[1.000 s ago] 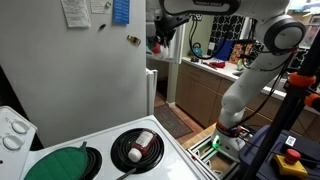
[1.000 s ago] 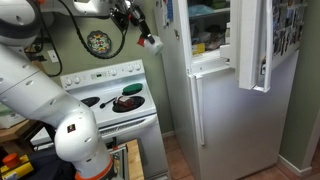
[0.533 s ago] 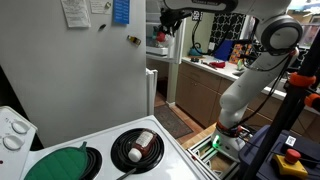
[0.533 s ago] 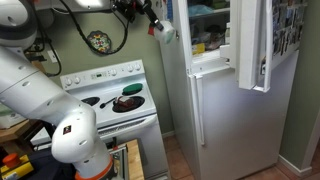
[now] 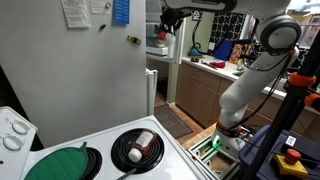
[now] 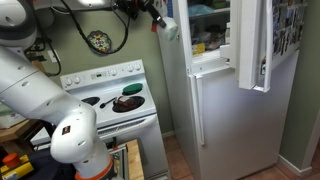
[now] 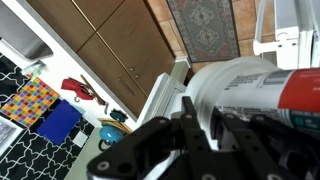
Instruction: Pick up the plastic bowl from the washing machine and put it in the second rack from the bottom on the fridge door
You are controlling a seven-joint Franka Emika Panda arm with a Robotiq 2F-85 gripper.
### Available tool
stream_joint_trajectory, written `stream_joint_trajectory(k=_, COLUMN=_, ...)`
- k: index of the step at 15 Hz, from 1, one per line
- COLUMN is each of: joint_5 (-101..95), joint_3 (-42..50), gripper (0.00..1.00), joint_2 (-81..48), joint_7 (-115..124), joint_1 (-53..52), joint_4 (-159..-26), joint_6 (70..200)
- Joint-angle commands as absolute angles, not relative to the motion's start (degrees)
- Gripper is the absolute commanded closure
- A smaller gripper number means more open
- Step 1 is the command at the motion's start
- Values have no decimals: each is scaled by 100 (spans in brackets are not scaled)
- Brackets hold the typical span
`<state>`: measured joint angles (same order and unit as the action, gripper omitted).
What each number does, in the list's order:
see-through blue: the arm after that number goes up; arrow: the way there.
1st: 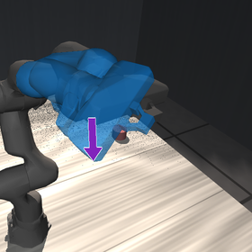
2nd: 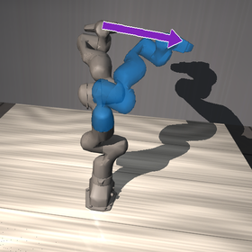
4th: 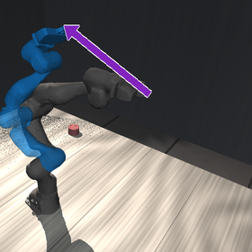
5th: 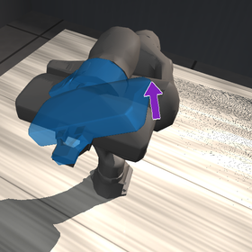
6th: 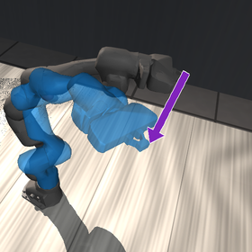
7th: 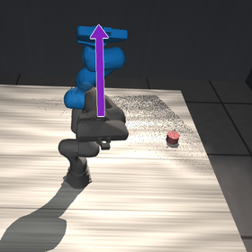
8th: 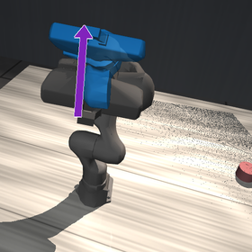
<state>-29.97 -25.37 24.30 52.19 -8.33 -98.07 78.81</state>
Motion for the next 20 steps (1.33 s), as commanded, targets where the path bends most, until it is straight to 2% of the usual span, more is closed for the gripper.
stream_joint_trajectory(k=1, joint_5=-3355, joint_3=-2444, gripper=97, joint_2=2401, joint_7=5491, joint_1=-639, joint_4=-9594, joint_6=8195)
stream_joint_trajectory(k=9, joint_5=-3461, joint_3=-2113, gripper=97, joint_2=2206, joint_7=6182, joint_1=-325, joint_4=-9205, joint_6=8914)
stream_joint_trajectory(k=10, joint_5=-3453, joint_3=-2133, gripper=88, joint_2=2292, joint_7=5905, joint_1=-404, joint_4=-9315, joint_6=8748)
stream_joint_trajectory(k=16, joint_5=-3458, joint_3=-2097, gripper=88, joint_2=2181, joint_7=6108, joint_1=-370, joint_4=-9244, joint_6=8835)
stream_joint_trajectory(k=17, joint_5=-3439, joint_3=-2080, gripper=97, joint_2=2164, joint_7=6157, joint_1=-371, joint_4=-9227, joint_6=8930)
stream_joint_trajectory(k=20, joint_5=-3294, joint_3=-2020, gripper=97, joint_2=2082, joint_7=6225, joint_1=-386, joint_4=-9148, joint_6=9123)
